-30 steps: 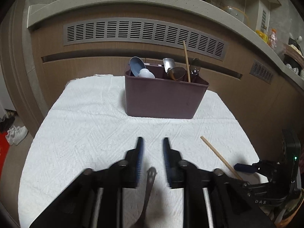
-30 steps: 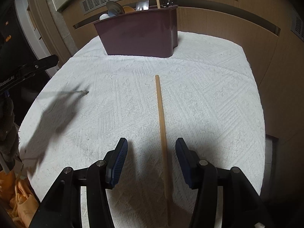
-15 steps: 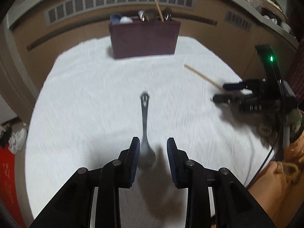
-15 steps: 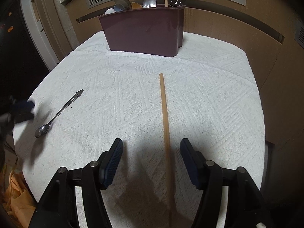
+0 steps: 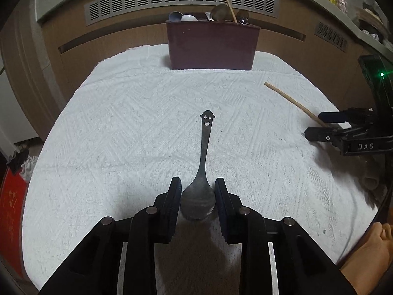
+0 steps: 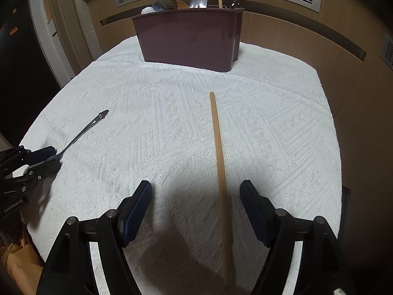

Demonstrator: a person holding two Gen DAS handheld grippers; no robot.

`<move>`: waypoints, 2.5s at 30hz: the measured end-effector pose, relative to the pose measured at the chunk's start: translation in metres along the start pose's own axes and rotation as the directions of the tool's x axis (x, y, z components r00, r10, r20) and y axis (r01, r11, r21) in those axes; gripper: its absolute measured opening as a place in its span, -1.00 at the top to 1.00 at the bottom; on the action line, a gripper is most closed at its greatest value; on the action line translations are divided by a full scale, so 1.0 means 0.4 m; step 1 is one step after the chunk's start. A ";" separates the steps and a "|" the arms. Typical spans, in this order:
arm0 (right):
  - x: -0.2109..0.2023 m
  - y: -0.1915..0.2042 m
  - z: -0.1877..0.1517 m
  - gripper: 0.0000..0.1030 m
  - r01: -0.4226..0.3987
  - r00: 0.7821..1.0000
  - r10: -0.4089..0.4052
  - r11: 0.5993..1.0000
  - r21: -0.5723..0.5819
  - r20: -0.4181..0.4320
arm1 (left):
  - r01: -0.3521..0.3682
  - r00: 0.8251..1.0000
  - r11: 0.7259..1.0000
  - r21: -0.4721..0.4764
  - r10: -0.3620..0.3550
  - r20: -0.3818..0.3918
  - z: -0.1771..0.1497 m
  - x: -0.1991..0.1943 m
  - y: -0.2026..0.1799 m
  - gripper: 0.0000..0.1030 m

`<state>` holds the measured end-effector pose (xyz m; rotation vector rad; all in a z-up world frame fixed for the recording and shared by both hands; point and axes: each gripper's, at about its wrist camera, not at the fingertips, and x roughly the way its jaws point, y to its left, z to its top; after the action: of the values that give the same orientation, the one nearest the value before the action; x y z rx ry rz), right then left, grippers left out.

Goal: Organize utensils
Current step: 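Lift the dark metal spoon with the left tool and the wooden stick with the right tool, then carry the metal spoon and wooden stick over the caddy and lower them inside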

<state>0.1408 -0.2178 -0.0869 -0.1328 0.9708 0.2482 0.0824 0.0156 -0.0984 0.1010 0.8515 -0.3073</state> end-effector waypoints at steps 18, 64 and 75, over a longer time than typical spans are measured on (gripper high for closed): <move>0.002 -0.004 -0.002 -0.48 -0.010 1.000 0.010 1.000 -0.005 0.005 | -0.034 0.959 0.999 -0.016 0.037 0.281 0.252 -0.072 0.049 0.44; -0.378 0.078 0.363 0.88 -0.043 0.869 0.070 0.997 -0.065 0.489 | 0.086 0.922 0.994 0.067 -0.105 0.372 0.537 -0.243 -0.013 0.44; -0.479 0.046 0.670 0.88 0.058 0.640 0.023 0.995 -0.078 0.768 | 0.026 0.889 0.992 0.125 -0.080 0.451 0.848 -0.223 0.006 0.44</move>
<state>0.2464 -0.1692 0.2219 -0.1070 0.0862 0.2982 0.2736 -0.0331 0.1916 0.1081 0.3673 -0.4127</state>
